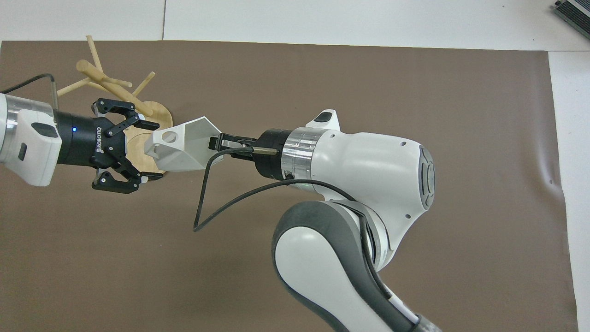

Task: Hang cup on rack
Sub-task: 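Grasp the cup with the left gripper while the right gripper holds it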

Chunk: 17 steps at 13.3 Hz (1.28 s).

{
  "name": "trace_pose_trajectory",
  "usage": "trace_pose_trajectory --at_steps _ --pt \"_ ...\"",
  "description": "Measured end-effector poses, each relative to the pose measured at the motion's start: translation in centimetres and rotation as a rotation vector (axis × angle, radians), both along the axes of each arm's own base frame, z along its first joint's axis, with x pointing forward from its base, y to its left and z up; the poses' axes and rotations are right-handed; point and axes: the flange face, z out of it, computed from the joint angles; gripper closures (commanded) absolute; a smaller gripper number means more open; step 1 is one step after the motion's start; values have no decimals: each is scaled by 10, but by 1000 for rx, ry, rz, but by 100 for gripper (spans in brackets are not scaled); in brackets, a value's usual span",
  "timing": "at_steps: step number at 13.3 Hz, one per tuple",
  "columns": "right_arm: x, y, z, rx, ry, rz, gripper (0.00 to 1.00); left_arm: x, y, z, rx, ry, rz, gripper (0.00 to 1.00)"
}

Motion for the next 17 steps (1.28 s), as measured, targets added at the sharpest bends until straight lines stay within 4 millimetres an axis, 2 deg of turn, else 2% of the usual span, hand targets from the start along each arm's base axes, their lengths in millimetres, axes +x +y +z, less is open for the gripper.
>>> trace_pose_trajectory --at_steps 3,7,8,9,16,17 --pt "1 0 -3 -2 3 -1 100 -1 -9 -7 -11 -16 -4 0" --pt "2 -1 -6 -5 8 -2 100 -3 -19 -7 -40 -15 -7 2" --pt "2 -1 -6 -6 9 -2 100 -3 -20 -7 -45 -13 -6 67" --pt "2 -1 -7 -6 9 -2 100 -4 -20 -8 -48 -12 -5 100" --pt "3 -2 -7 -7 9 -5 100 -7 -19 -9 -58 -8 -1 100" --pt "3 -2 -8 -7 10 -5 79 -8 -18 -9 -59 -7 -1 100"
